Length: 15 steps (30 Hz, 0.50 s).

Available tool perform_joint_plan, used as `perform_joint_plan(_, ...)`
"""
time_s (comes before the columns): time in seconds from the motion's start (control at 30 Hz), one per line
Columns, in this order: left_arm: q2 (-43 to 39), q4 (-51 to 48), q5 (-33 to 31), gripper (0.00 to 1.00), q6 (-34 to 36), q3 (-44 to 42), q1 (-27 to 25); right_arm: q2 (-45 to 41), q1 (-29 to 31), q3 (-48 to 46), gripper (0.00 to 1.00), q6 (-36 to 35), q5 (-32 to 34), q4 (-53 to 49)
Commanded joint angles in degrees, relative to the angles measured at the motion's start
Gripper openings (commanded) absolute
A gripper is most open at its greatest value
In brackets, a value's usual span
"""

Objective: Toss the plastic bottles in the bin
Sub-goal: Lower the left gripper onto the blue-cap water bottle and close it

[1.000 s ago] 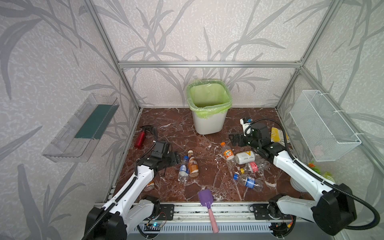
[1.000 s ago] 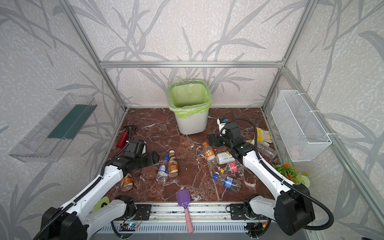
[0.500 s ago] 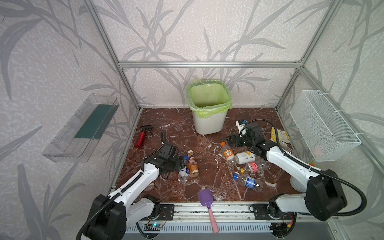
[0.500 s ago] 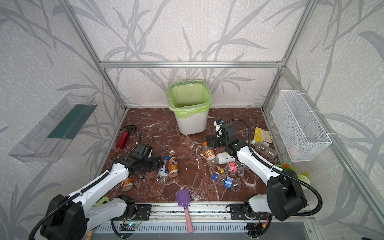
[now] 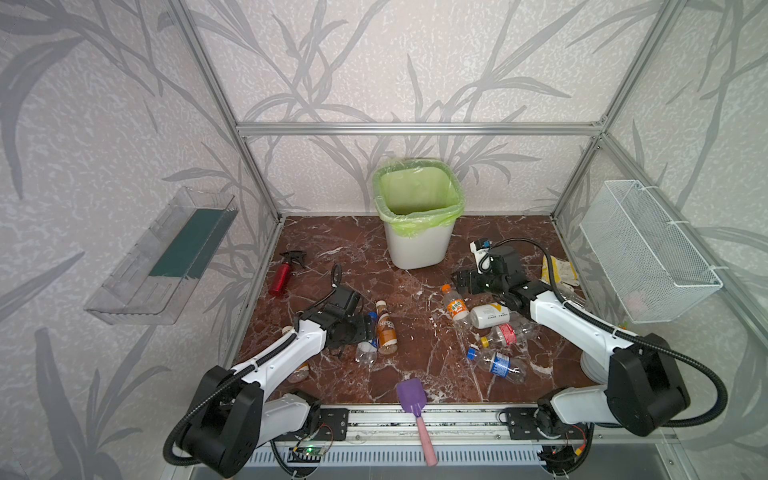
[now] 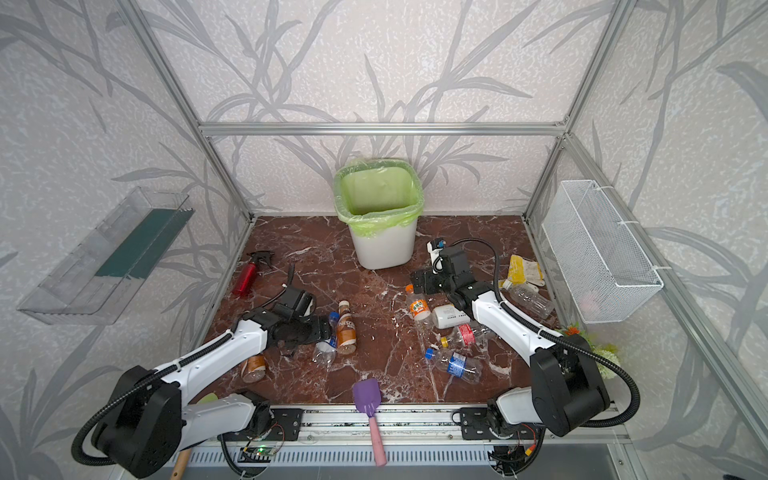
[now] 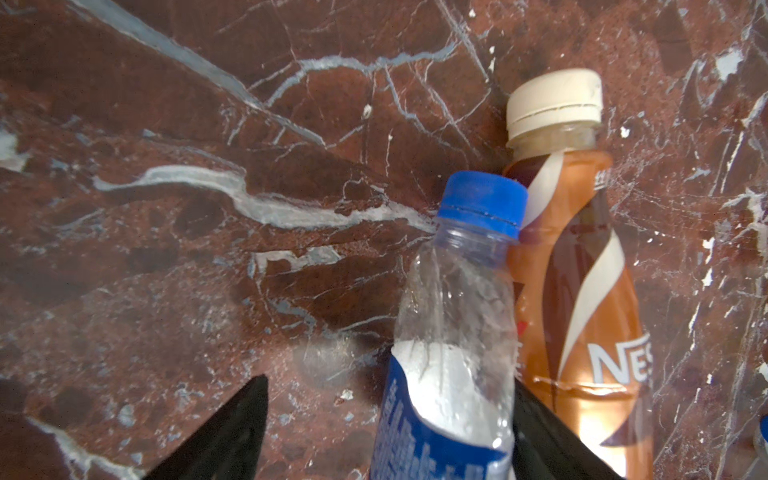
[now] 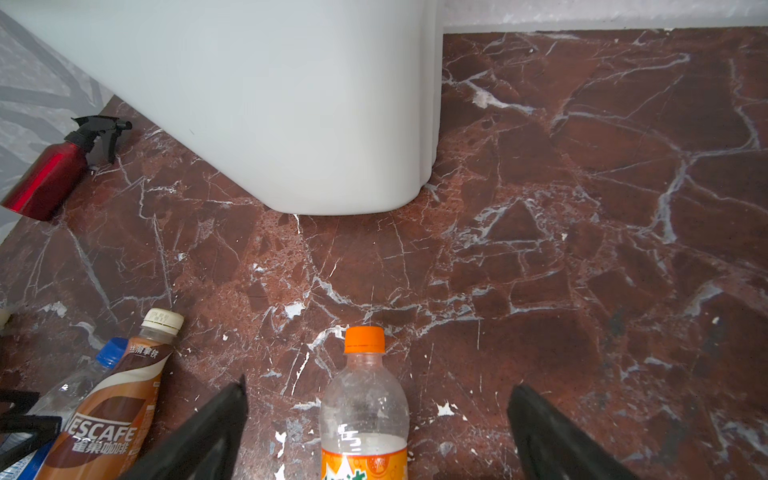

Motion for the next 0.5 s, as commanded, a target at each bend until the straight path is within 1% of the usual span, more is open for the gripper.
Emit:
perform_joint_plan(0.0, 1.78, 1.50, 0.29, 0.85, 0.05, 0.92, -0.58, -0.07, -0.18, -0.78, 0.98, 0.18, 0.00, 1.02)
perform_joint_plan(0.2, 3.02, 5.44, 1.53, 0.78, -1.47, -0.08, -0.83, 0.24, -0.17, -1.13, 0.98, 0.81, -0.18, 1.46)
perform_joint_plan(0.47, 4.14, 6.50, 1.56, 0.68, -1.46, 0.21, -0.91, 0.61, -0.17, -1.00, 0.98, 0.89, 0.06, 1.77)
